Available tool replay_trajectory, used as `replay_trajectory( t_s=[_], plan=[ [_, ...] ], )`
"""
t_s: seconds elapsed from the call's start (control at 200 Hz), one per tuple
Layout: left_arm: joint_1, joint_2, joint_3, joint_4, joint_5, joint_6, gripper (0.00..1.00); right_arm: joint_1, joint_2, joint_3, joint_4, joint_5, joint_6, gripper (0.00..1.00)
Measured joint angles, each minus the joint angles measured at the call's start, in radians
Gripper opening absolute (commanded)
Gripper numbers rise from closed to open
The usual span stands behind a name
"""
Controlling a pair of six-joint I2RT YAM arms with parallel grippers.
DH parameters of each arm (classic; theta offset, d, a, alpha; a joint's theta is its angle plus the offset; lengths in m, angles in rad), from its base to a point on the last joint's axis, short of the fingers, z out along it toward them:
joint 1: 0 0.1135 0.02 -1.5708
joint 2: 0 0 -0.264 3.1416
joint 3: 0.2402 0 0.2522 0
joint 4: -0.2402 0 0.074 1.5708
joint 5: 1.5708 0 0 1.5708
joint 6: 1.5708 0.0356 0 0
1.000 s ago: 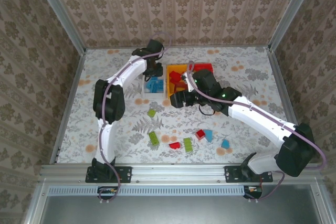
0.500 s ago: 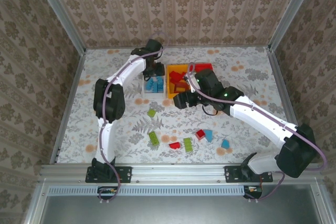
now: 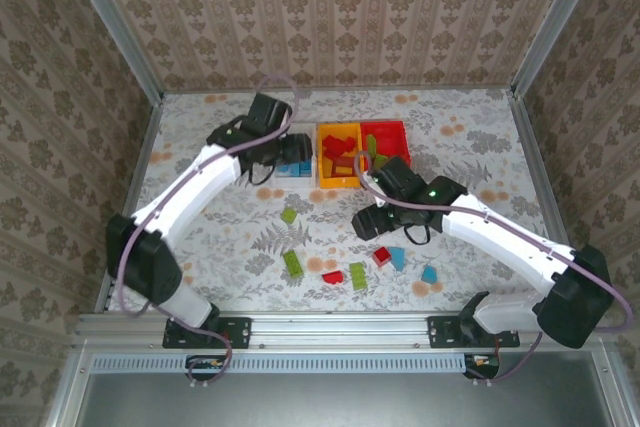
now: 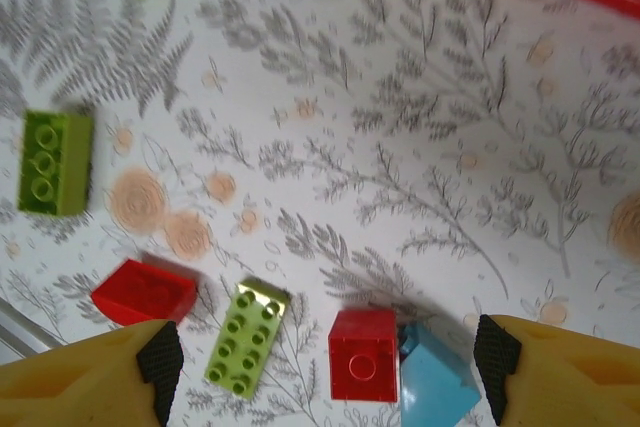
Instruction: Sort the legos into containers by color
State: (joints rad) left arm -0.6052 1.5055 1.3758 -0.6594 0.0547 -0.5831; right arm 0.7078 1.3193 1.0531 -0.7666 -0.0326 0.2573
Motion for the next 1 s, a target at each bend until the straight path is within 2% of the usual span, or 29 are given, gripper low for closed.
replay_trajectory(
  t_s=[0.18, 0.31, 0.53, 0.855, 1.0],
  plan=[
    [-0.131, -0.189, -0.220, 0.025, 0.020, -0.054, 0.62, 0.023, 0.172, 0.004, -0.058, 0.030, 0.007, 0.82],
    [-0.179, -0.275, -0.319, 0.021, 0.020, -0.099, 0.62, 0.025, 0.226, 0.007, -0.079, 0.034, 0.003, 0.81],
    [-0.186, -0.336, -0.353, 0.011, -0.002, -0.134, 0.62, 0.051, 0.299, 0.006, -0.083, 0.029, 0.003, 0.77],
    [-0.196, -0.340, -0.353, 0.010, -0.010, -0.148, 0.62, 0.068, 0.335, -0.013, -0.082, 0.050, 0.003, 0.57],
    [-0.200, -0.340, -0.353, 0.011, -0.010, -0.151, 0.62, 0.071, 0.337, -0.035, -0.084, 0.053, 0.008, 0.54]
  ],
)
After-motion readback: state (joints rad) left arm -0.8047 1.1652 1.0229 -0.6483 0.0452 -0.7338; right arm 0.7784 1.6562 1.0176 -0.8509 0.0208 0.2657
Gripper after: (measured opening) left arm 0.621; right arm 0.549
